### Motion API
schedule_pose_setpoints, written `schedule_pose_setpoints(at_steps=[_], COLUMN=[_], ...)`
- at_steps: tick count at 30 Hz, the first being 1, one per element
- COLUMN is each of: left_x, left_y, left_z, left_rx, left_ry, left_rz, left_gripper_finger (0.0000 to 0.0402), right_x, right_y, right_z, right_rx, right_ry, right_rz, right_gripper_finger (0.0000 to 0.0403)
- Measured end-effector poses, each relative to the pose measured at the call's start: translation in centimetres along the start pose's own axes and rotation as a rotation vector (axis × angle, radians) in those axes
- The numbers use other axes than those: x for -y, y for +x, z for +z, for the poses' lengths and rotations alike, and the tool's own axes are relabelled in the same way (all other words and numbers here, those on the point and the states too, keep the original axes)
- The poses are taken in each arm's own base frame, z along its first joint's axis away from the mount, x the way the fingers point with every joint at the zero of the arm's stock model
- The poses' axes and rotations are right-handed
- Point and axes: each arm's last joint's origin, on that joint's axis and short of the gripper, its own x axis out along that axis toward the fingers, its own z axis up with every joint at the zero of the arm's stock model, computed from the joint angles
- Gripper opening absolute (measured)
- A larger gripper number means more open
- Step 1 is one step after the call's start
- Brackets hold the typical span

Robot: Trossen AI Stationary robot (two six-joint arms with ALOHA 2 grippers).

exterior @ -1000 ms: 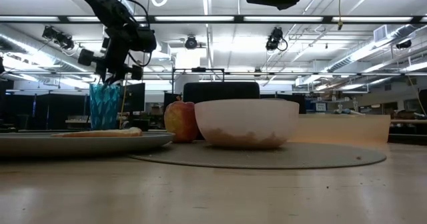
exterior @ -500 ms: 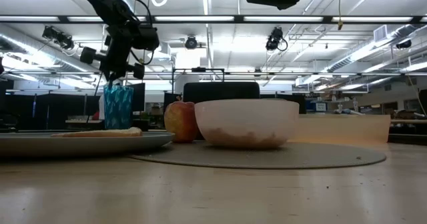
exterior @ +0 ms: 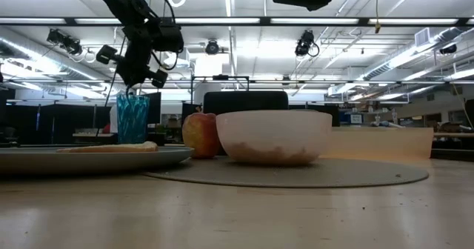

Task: Arrange a breakfast setting
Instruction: Put the black spoon on the gray placemat beside the orange bowl

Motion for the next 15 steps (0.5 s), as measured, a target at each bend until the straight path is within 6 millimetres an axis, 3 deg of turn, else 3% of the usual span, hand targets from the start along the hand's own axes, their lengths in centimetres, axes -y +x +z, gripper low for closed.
schedule_pose_setpoints(at_steps=[6, 15], left_x=[0.4, 0.5], left_y=[-1.3, -4.5], left_z=[0.7, 4.0], left_rx=[0.045, 0.102], left_ry=[0.077, 0.189], left_rz=[-0.014, -0.07], left_gripper_finger=[0.003, 0.003], right_x=[0.4, 1.0], right_y=[0.1, 0.2], right_z=[0.0, -0.1], right_rx=[-0.002, 0.002], right_ry=[0.005, 0.015], right_rz=[-0.01, -0.028], right_gripper_finger=[0.0336, 0.0336])
